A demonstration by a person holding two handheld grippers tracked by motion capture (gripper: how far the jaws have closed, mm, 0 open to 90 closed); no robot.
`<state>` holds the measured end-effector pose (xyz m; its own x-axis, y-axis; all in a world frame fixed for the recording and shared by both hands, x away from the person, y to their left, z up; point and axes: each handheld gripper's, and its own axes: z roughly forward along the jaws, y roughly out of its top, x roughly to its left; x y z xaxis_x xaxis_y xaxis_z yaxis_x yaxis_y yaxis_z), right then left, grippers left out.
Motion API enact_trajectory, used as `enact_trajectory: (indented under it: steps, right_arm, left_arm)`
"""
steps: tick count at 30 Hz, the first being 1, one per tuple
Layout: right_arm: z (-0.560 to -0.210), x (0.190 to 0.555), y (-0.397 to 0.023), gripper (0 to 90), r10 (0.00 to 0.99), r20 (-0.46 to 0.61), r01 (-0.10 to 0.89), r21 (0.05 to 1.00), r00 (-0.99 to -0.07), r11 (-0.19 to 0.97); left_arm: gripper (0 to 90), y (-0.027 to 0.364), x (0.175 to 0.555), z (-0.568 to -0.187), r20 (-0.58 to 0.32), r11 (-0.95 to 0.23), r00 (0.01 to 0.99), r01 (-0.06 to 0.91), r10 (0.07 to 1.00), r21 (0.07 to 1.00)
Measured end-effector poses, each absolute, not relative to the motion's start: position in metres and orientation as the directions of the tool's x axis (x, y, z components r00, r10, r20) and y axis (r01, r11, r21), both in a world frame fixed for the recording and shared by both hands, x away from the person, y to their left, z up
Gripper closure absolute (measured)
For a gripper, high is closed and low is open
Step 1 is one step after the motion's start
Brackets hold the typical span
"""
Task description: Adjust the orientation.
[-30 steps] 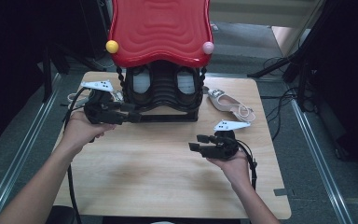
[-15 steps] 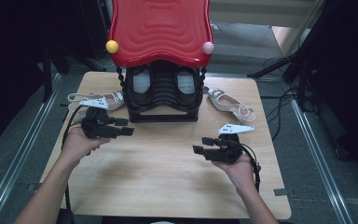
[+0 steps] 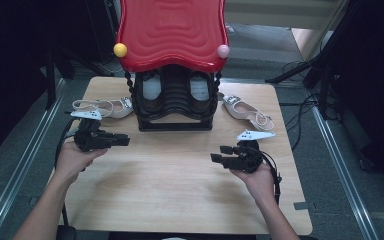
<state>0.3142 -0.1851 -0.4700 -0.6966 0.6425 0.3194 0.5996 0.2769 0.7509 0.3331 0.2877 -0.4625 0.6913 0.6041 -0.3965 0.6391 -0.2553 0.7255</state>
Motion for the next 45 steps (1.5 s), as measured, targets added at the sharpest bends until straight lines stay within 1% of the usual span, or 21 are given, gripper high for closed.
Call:
enact_trajectory:
  steps: [2,5,10,16,19,21,24,26,30,34,40,43,45]
  right_arm:
    - [-0.470,0.313,-0.185,46.4,0.635,0.326,0.600,0.751,-0.700,0.275]
    - [-0.469,0.313,-0.185,47.1,0.632,0.330,0.598,0.755,-0.701,0.269]
    - [-0.470,0.314,-0.186,47.1,0.632,0.341,0.608,0.747,-0.696,0.267]
    - [-0.472,0.316,-0.187,47.2,0.641,0.347,0.620,0.740,-0.685,0.263]
    - [-0.472,0.317,-0.187,47.0,0.645,0.352,0.625,0.738,-0.678,0.254]
    - [-0.472,0.317,-0.187,46.9,0.647,0.352,0.626,0.738,-0.677,0.253]
    - [-0.474,0.318,-0.187,46.9,0.647,0.349,0.627,0.735,-0.677,0.259]
    - [-0.475,0.318,-0.187,46.9,0.648,0.355,0.634,0.729,-0.673,0.259]
    - [-0.475,0.317,-0.189,47.0,0.659,0.345,0.631,0.731,-0.669,0.257]
    - [-0.475,0.315,-0.193,47.3,0.669,0.341,0.632,0.734,-0.660,0.250]
    - [-0.477,0.310,-0.198,47.4,0.683,0.342,0.638,0.733,-0.646,0.237]
    - [-0.477,0.307,-0.202,47.7,0.694,0.341,0.644,0.730,-0.634,0.229]
    - [-0.478,0.306,-0.205,47.7,0.702,0.340,0.647,0.729,-0.626,0.224]
  left_arm:
    - [82.9,0.294,0.333,-0.462,-0.387,-0.246,0.684,0.636,0.619,0.731]
    - [90.0,0.305,0.334,-0.462,-0.378,-0.222,0.667,0.634,0.642,0.741]
    - [90.0,0.317,0.336,-0.463,-0.343,-0.222,0.643,0.633,0.685,0.741]
    - [90.0,0.331,0.350,-0.475,-0.335,-0.187,0.592,0.649,0.733,0.737]
    - [90.0,0.330,0.361,-0.482,-0.325,-0.194,0.583,0.655,0.745,0.730]
    - [90.0,0.329,0.371,-0.487,-0.300,-0.217,0.579,0.657,0.758,0.722]
    - [90.0,0.332,0.387,-0.493,-0.332,-0.176,0.566,0.662,0.755,0.729]
    - [90.0,0.332,0.397,-0.497,-0.313,-0.186,0.561,0.660,0.767,0.728]
    - [90.0,0.330,0.413,-0.504,-0.313,-0.193,0.551,0.675,0.773,0.712]
    - [90.0,0.330,0.424,-0.511,-0.318,-0.175,0.535,0.679,0.783,0.713]
    - [90.0,0.326,0.439,-0.516,-0.272,-0.168,0.506,0.663,0.818,0.730]
    - [90.0,0.325,0.448,-0.520,-0.288,-0.138,0.470,0.685,0.834,0.716]
    - [90.0,0.322,0.453,-0.521,-0.284,-0.131,0.464,0.680,0.839,0.721]
